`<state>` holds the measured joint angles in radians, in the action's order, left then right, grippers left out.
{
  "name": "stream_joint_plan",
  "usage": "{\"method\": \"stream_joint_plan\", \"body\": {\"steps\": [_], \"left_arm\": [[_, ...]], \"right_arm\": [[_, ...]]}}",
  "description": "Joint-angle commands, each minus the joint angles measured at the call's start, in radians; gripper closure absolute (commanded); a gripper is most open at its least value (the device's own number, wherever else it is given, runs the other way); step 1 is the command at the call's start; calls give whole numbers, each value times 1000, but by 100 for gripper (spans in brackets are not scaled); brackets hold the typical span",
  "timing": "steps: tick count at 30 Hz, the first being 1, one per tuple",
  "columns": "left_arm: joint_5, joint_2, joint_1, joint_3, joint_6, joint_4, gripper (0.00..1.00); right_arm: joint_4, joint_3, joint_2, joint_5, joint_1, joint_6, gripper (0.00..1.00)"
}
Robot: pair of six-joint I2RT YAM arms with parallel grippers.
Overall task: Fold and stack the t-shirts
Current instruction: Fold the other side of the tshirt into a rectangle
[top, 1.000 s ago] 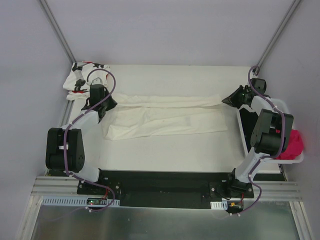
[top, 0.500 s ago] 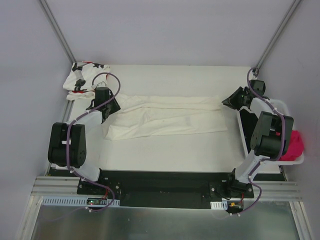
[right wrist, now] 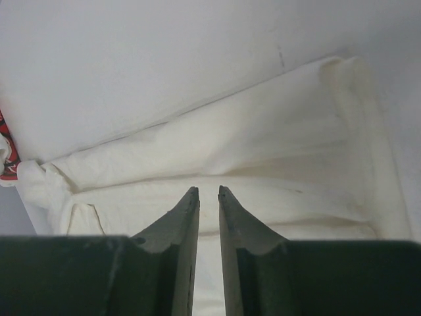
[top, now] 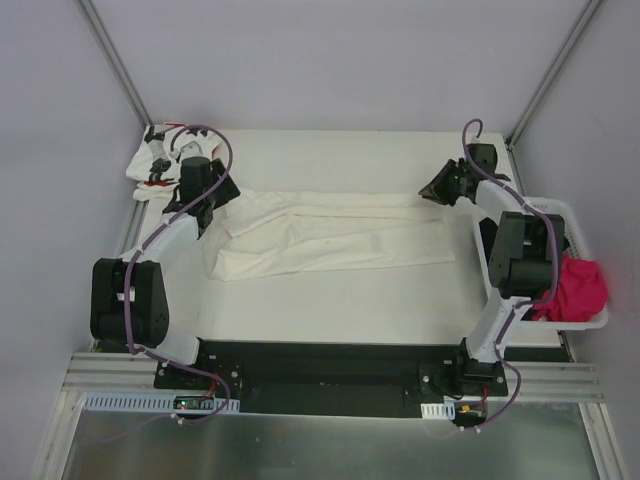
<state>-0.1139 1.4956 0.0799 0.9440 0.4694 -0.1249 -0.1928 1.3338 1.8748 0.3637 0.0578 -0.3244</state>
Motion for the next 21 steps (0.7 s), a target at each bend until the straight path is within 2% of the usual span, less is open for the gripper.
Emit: {"method": "stream_joint_plan", "body": {"steps": [1, 5, 13, 21], "left_arm": [[48, -8, 8, 58, 28, -36, 39], [65, 5, 12, 70, 31, -45, 39], [72, 28, 12, 90, 12, -51, 39], [88, 51, 12, 82, 18, -61, 40]], "right_arm": [[0, 91, 87, -19, -55, -25, 79], [15, 133, 165, -23, -74, -42, 79], [21, 168, 218, -17, -82, -59, 79], [18, 33, 144, -8, -102, -42, 79]]}}
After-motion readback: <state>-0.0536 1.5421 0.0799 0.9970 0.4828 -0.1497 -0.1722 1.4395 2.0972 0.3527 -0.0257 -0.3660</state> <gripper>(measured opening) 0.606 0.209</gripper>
